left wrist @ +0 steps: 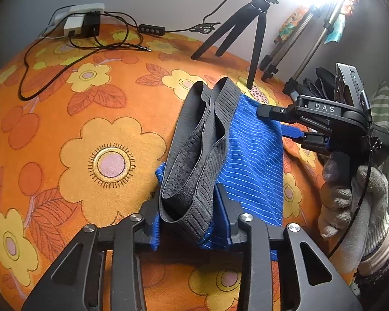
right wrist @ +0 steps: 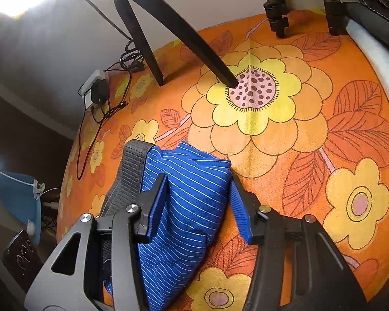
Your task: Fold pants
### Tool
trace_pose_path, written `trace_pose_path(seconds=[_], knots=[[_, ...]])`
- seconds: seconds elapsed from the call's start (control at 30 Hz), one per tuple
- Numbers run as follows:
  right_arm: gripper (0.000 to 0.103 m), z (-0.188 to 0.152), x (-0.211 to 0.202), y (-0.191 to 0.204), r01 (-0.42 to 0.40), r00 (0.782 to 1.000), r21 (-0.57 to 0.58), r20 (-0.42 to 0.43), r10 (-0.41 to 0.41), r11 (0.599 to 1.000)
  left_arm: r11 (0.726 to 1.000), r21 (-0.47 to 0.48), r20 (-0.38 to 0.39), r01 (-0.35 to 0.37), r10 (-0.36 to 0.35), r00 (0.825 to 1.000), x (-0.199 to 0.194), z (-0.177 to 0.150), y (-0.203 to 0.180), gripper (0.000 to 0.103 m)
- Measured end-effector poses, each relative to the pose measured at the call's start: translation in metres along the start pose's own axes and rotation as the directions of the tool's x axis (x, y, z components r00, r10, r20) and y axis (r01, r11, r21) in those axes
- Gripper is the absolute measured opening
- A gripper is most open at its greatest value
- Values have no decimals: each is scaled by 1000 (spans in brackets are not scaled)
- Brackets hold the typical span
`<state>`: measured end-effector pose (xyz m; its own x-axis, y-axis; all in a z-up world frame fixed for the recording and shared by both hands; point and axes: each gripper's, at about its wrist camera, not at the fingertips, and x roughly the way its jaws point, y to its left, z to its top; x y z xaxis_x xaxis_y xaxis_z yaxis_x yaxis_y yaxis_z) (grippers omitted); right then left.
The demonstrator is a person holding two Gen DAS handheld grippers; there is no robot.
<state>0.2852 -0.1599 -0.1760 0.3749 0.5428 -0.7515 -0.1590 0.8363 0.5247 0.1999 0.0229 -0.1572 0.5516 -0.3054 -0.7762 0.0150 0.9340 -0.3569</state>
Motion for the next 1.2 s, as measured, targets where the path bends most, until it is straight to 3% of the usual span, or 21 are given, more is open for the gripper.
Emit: trace_pose_path(seconds=[0.2,0.37,0.77,1.2], knots=[[43,2,1,-4,-8,1000,20,12,8,1000,999,-18,1,33,-33,999,2,1,3,21],[18,2,7,-2,-14,1000,27,-1,14,1000,999,-23,1,46,-46,999,2,1,3,18],[12,0,-1,14,-7,1000,-13,27,7,1000,998,-23,19,65,-65,998,-5,3,3,17],[11,-7,-38,35,6,996,-82,89,1,997,996,-8,52,88,-87,995,-24,-1,-4,17]])
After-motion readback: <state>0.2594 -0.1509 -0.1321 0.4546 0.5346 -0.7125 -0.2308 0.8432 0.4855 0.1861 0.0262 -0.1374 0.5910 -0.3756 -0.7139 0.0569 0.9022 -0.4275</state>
